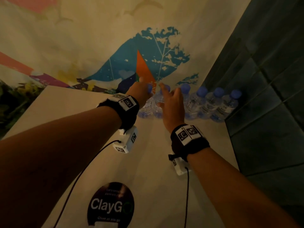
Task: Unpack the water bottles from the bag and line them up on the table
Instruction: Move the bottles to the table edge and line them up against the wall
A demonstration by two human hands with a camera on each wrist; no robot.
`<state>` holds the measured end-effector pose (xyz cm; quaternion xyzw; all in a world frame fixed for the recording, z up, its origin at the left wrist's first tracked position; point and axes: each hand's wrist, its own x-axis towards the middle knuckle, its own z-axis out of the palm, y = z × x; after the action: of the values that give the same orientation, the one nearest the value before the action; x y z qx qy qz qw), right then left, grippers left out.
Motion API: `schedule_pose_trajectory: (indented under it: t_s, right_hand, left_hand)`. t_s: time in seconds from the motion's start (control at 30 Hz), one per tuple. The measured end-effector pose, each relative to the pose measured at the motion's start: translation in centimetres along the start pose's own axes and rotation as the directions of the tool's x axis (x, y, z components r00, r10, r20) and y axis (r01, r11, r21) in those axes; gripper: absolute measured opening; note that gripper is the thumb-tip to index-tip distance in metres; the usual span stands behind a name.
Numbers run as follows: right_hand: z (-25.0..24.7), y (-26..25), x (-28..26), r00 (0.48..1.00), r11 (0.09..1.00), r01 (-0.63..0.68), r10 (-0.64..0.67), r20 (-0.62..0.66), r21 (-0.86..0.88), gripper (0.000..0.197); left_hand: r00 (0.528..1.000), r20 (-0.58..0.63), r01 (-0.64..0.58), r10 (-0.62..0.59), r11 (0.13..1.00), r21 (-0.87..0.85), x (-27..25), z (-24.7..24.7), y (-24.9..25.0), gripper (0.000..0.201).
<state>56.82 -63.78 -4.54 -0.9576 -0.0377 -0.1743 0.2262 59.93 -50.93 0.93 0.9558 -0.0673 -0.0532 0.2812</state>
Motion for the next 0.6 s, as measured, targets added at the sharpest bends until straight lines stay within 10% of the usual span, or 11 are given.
schedule_pose_trajectory:
  t_s: [0.1, 0.23, 0.6]
  right_hand:
    - [-0.3, 0.3, 0.0, 0.997, 0.998, 0.0, -0.005, -0.072, -0.069, 0.016]
    - [-0.7, -0.3, -1.1, 1.0, 1.0, -0.013, 0.013, -0.008, -0.009, 0.081]
    - [-7.1, -3.1, -11.2, 0.984, 0.987, -0.066, 0.039, 0.176, 0.148, 0.083]
  left_hand:
    - [1.0, -0.025, 0.014, -0.015, 1.0, -0.021, 0.4, 0.4, 0.0, 0.049]
    - [1.0, -0.018, 0.021, -0.022, 0.999, -0.044, -0.3, 0.4, -0.3, 0.056]
    - [0.994, 0.102, -0.05, 0.048, 0.998, 0.022, -14.2, -3.8, -1.2, 0.056]
